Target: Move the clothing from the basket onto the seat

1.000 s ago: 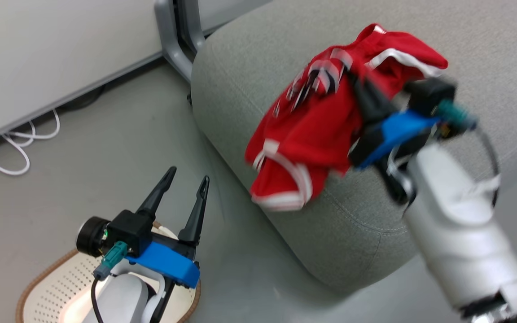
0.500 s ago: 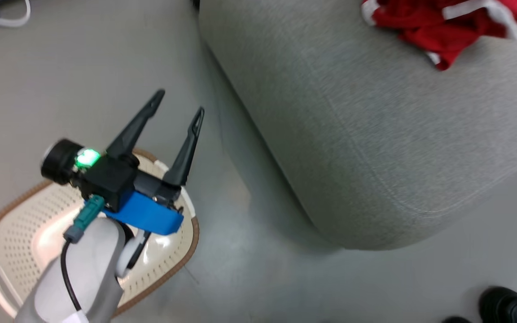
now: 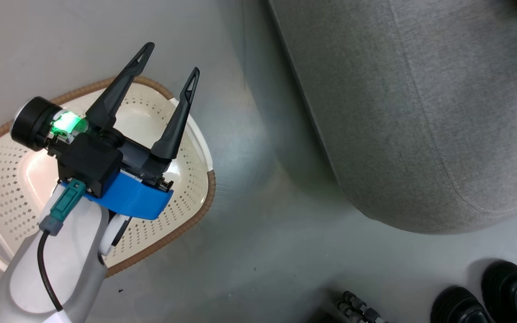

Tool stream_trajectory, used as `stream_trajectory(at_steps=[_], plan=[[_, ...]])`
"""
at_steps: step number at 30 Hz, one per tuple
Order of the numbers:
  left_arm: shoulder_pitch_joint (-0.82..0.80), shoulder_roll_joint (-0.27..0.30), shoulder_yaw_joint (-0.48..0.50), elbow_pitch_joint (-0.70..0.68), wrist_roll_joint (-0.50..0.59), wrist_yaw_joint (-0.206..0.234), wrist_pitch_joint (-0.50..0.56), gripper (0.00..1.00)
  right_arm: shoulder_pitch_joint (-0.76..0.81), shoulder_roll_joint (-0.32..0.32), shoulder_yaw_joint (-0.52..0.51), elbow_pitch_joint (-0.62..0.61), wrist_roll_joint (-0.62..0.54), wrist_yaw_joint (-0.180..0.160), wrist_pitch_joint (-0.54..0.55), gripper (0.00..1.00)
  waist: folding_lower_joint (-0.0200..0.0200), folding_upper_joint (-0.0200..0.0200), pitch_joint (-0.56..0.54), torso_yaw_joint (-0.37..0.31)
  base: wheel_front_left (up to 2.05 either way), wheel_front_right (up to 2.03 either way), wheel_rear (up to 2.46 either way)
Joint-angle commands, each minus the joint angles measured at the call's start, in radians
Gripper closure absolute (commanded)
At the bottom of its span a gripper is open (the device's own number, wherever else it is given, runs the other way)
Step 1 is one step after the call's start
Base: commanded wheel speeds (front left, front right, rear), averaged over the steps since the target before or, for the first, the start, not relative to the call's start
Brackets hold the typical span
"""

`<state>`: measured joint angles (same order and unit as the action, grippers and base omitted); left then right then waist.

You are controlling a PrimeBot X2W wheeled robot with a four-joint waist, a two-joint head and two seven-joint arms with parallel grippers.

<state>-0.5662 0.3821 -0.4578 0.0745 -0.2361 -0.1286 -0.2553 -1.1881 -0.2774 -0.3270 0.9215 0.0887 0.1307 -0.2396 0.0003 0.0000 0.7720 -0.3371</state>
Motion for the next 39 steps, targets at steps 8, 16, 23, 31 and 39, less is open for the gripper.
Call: stream_trajectory(at_steps=[8, 16, 23, 31, 39], plan=[[-0.015, -0.007, -0.001, 0.025, -0.012, 0.007, -0.004, 0.0, 0.002, 0.007, -0.022, 0.058, -0.04, 0.0, -0.021, 0.11, -0.0003, 0.0, -0.019, 0.016, 0.0, 0.0, 0.0], [0.003, -0.037, -0.014, 0.074, -0.021, 0.008, -0.009, 0.0, 0.028, 0.001, 0.005, 0.081, -0.058, 0.0, -0.026, 0.0, -0.0003, 0.0, -0.082, 0.029, 0.0, 0.0, 0.0], [0.054, -0.098, 0.004, 0.129, -0.048, 0.005, -0.011, 0.0, 0.115, -0.004, 0.075, 0.062, -0.059, 0.0, -0.026, 0.0, -0.0003, 0.0, -0.203, 0.061, 0.0, 0.0, 0.0], [0.16, -0.167, 0.057, 0.174, -0.068, 0.0, -0.011, 0.0, 0.247, -0.005, 0.151, 0.027, -0.029, 0.0, -0.026, 0.0, -0.0003, 0.0, -0.373, 0.097, 0.0, 0.0, 0.0], [0.275, -0.228, 0.116, 0.218, -0.076, -0.004, -0.011, 0.0, 0.411, -0.003, 0.234, -0.052, 0.004, 0.0, -0.026, 0.0, -0.0003, 0.0, -0.53, 0.156, 0.0, 0.0, 0.0]])
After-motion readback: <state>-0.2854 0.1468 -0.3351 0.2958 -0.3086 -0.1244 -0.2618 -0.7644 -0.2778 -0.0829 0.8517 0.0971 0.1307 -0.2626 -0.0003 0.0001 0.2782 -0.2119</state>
